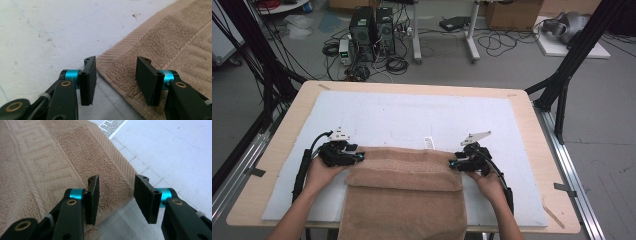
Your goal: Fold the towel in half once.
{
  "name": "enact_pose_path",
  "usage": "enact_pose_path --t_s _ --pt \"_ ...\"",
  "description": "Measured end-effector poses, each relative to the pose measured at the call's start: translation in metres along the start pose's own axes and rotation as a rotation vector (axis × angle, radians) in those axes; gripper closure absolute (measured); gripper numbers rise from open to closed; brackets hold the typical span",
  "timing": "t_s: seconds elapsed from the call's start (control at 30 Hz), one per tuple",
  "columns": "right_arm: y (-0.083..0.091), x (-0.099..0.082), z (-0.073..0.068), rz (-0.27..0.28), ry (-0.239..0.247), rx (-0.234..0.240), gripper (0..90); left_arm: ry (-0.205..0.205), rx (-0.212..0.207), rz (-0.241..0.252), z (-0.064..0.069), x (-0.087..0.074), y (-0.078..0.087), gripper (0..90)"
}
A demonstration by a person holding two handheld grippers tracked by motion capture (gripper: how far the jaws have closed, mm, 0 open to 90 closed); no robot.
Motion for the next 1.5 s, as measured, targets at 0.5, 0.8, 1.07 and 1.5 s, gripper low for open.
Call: enact_pose_path --t_s 0.5,0.8,1.07,1.5 --pt "0.0 -0.003 0.002 0.002 -0.002 -0.065 81.0 -0.012 -0.074 -0.017 0.009 -0.003 0.001 79.2" --pt "0.003 -0.002 0.005 0.037 -0.031 -0.012 90.0 -0.017 -0.076 -0.02 0.009 -0.002 0.004 84.2" --pt "0.005 0.001 0.008 0.059 -0.044 -0.017 71.7 -0.006 -0.084 -0.004 0.008 0.0 0.008 84.5" --pt "-0.006 0.002 0.006 -0.01 -0.014 -0.053 73.8 -0.027 -0.061 -0.015 0.009 -0.002 0.003 84.2"
Point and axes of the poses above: each handheld gripper's, and its own axes: y roughly backward along the jaws, x roughly out of its top, z roughly to its right, the point moved 8 cm from there along -y, roughly forward along the jaws, and after that the axes turned 14 degrees about y, right-handed, at the moved point
